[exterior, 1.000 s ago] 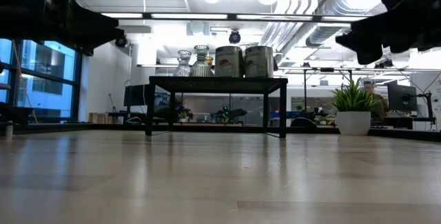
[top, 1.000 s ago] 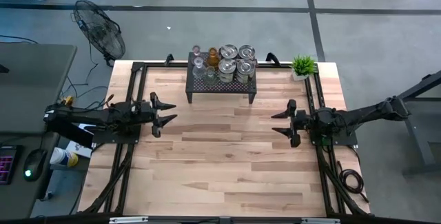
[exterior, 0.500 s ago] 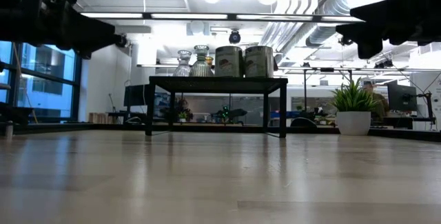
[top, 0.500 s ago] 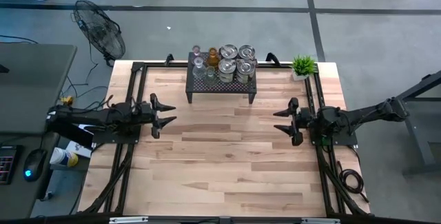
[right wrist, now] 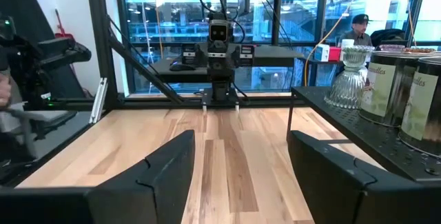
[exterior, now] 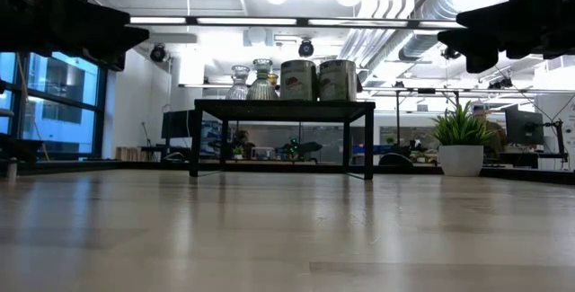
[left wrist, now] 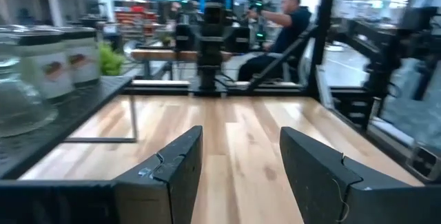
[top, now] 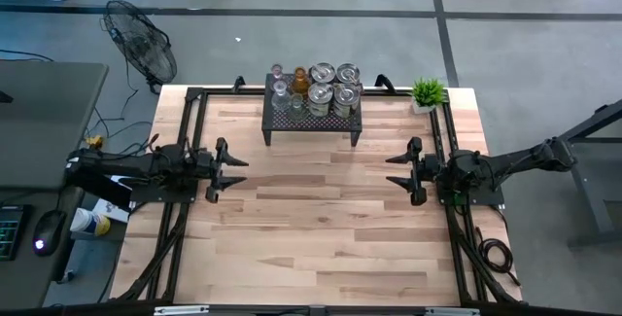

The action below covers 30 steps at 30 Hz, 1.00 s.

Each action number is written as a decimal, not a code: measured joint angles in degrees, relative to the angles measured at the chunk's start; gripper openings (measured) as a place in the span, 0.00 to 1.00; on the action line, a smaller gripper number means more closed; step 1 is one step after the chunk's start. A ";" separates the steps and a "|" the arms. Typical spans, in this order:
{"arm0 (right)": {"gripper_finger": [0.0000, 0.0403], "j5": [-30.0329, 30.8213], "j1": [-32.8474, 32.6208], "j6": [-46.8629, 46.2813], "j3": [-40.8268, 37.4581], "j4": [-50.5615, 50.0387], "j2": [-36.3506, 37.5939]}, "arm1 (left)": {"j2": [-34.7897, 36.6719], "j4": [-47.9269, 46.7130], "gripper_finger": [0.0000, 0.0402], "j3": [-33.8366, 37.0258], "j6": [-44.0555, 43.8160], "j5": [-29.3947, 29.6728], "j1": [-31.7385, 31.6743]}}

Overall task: Pick & Place candle stick holders
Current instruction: Return to Home Position

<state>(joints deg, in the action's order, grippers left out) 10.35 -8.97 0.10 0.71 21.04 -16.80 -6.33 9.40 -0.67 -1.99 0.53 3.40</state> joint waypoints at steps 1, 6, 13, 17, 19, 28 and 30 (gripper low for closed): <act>0.56 0.00 0.00 0.00 0.00 -0.01 0.00 | 0.00 -0.17 0.47 0.00 -0.01 -0.93 0.00; 0.56 0.00 0.00 -0.02 0.00 -0.04 0.00 | -0.02 -0.89 0.47 0.00 0.08 -1.96 0.00; 0.56 0.00 -0.01 -0.02 0.00 -0.04 0.00 | -0.02 -1.00 0.47 0.00 0.19 -1.96 0.00; 0.56 0.00 0.00 -0.02 0.00 -0.04 0.00 | -0.02 -1.00 0.47 0.00 0.21 -1.98 0.00; 0.56 0.00 -0.02 -0.04 0.00 -0.04 0.00 | -0.02 -1.00 0.47 0.00 0.21 -2.00 0.00; 0.56 0.00 -0.01 -0.04 0.00 -0.04 0.00 | -0.02 -1.00 0.47 0.00 0.21 -2.05 0.00; 0.56 0.00 0.00 -0.04 0.00 -0.04 0.00 | -0.02 -1.00 0.47 0.00 0.21 -2.06 0.00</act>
